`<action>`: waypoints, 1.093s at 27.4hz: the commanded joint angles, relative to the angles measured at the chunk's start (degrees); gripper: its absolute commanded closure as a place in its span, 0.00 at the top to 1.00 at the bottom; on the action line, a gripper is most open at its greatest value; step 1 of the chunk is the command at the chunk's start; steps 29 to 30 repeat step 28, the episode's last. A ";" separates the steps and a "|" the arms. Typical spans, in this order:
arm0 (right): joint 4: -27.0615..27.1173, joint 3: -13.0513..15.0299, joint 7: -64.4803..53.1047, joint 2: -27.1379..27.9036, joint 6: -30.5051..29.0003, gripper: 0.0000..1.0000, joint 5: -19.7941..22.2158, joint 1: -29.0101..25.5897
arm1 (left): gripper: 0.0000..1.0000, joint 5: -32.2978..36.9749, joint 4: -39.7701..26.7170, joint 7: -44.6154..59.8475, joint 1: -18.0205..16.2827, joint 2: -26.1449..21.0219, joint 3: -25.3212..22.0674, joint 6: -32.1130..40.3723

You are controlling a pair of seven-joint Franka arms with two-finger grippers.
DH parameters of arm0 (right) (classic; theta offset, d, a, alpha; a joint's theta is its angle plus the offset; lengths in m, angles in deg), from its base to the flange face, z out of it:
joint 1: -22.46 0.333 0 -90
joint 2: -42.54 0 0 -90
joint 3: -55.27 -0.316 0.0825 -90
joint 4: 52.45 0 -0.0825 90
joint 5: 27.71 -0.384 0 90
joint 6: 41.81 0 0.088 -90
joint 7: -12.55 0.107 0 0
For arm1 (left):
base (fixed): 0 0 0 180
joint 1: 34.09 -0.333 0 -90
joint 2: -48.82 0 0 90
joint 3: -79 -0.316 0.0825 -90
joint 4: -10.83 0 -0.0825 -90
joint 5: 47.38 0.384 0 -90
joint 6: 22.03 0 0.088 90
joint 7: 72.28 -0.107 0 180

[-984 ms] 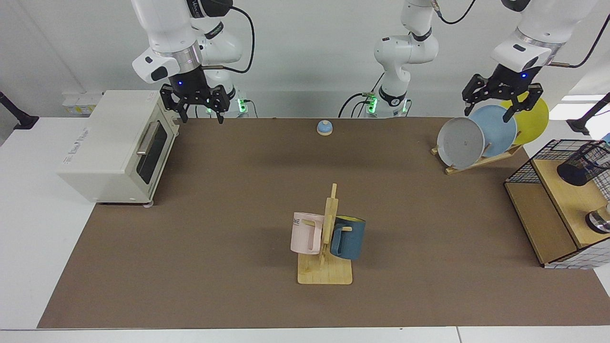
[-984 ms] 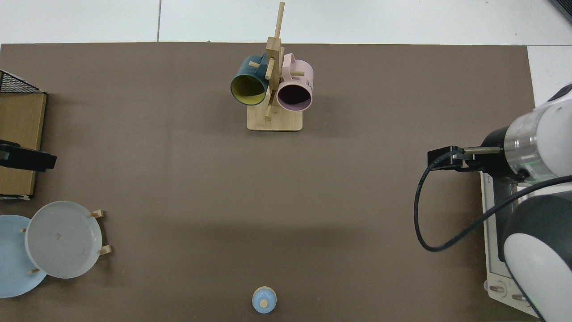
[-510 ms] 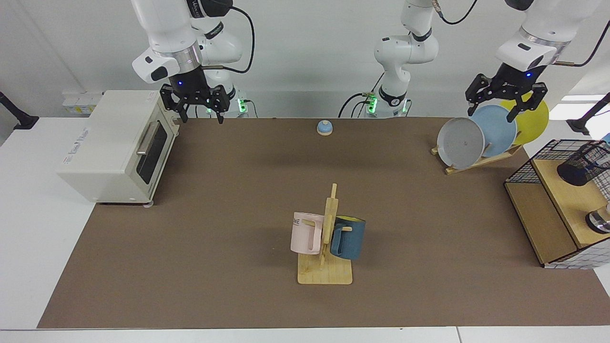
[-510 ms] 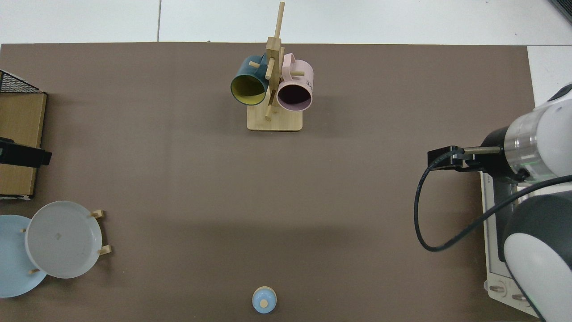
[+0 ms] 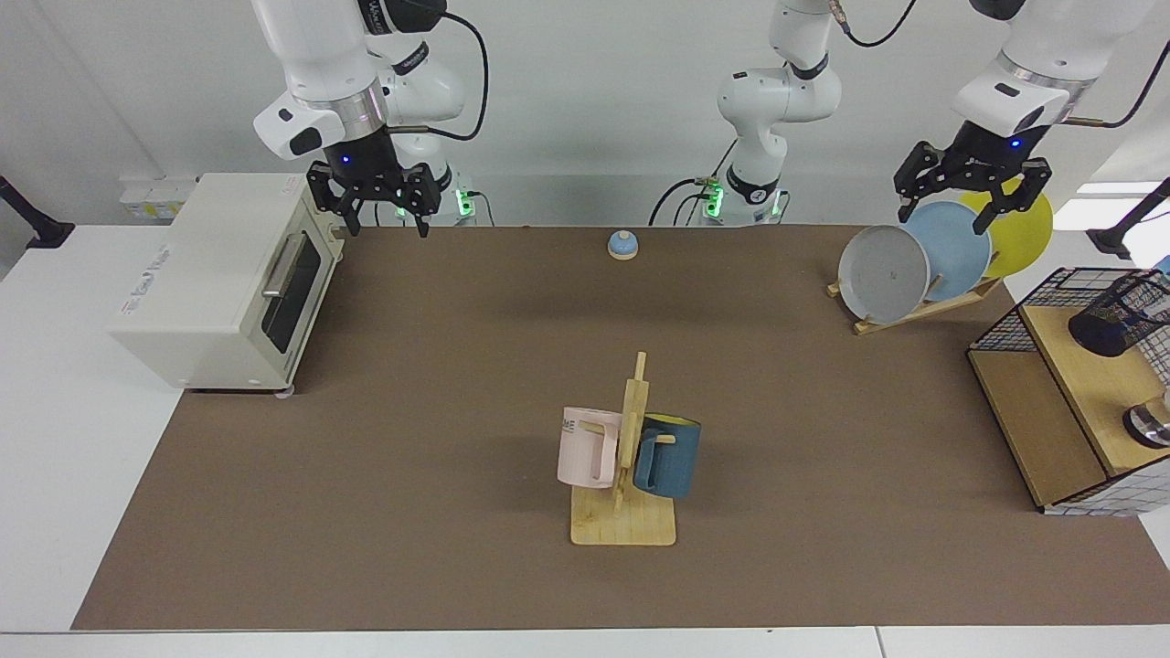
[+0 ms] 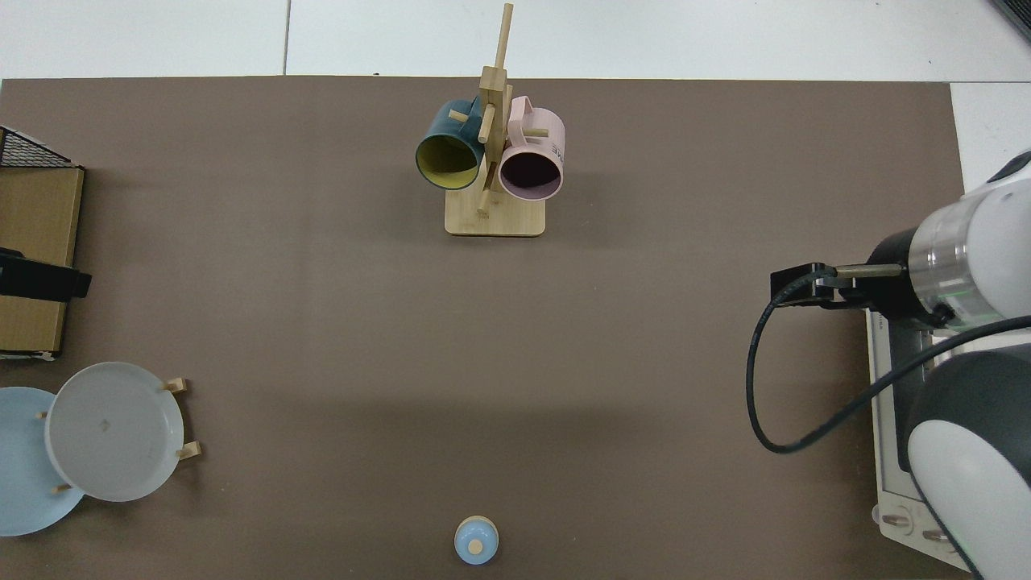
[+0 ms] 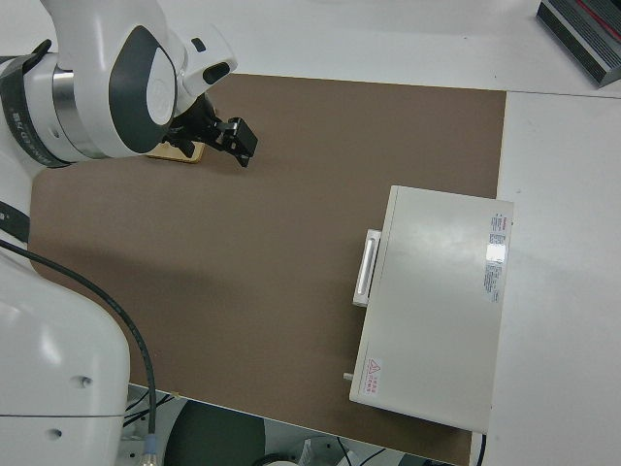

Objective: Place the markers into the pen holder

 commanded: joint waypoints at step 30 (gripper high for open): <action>-0.52 -0.55 0.20 -0.25 -1.01 1.00 -0.96 -0.91 | 1.00 0.10 -4.70 7.06 0.43 3.47 0.10 1.86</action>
